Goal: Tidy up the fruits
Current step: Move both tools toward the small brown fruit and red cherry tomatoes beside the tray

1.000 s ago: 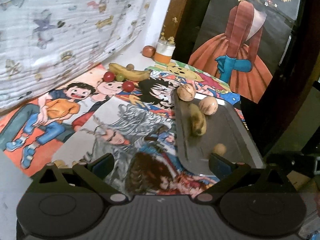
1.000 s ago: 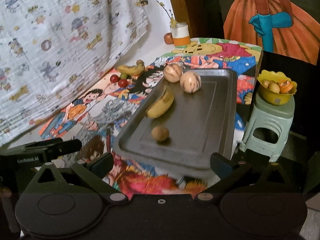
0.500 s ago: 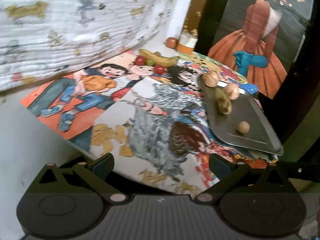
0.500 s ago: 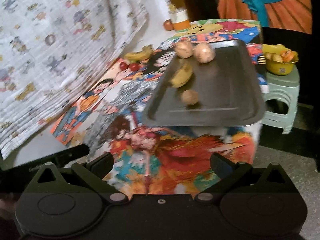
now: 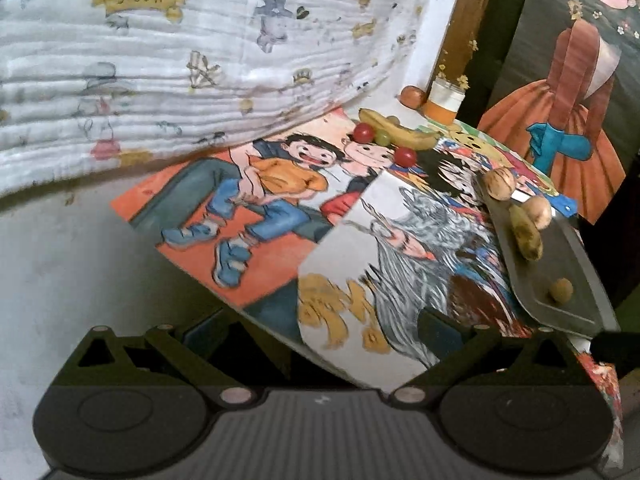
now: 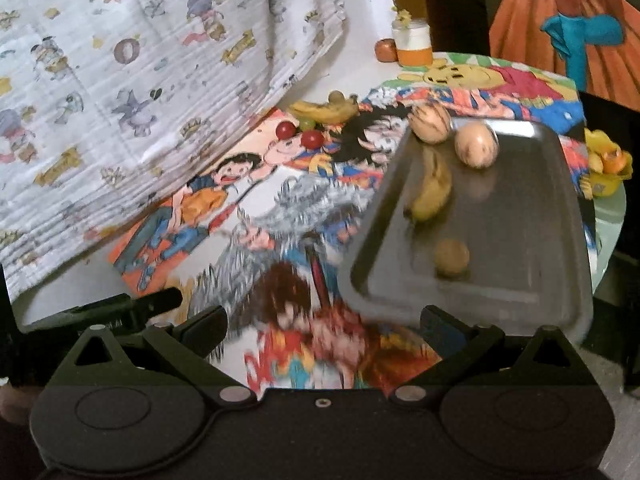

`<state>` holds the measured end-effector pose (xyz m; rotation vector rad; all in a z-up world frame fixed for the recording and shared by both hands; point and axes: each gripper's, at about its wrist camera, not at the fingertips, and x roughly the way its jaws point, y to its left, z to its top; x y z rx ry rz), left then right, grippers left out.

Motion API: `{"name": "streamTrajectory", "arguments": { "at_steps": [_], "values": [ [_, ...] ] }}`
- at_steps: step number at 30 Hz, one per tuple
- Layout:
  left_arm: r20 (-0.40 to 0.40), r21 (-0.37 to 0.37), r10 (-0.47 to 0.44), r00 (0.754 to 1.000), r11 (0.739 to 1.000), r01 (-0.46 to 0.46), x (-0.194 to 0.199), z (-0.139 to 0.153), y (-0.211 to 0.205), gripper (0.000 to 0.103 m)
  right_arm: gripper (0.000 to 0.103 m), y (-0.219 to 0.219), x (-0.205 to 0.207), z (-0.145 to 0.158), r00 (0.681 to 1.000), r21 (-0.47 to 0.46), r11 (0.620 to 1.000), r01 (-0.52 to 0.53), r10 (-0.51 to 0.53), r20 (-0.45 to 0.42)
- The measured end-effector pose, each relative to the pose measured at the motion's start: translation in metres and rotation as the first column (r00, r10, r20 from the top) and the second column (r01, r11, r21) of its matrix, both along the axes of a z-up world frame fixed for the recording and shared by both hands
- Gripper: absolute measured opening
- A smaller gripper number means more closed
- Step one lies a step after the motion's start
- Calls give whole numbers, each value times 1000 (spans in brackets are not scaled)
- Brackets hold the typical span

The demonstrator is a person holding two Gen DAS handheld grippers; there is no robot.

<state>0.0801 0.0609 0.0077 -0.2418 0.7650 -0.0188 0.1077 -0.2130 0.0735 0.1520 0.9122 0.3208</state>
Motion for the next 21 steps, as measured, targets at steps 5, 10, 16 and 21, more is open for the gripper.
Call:
{"name": "streamTrajectory", "arguments": {
  "at_steps": [5,10,16,21],
  "values": [
    [21,39,-12,1000,999,11,23,8,7,103,102,12,42,25,996,-27,998,-59,57,-62],
    [79,96,-22,997,995,14,47,21,10,103,102,17,88,45,996,-45,997,-70,67,-63],
    [85,110,-62,994,993,53,82,28,11,103,102,19,155,51,994,-65,992,-111,109,-23],
    [96,155,-106,990,984,91,112,28,9,103,102,21,224,44,994,-59,992,-110,110,-8]
  ]
}}
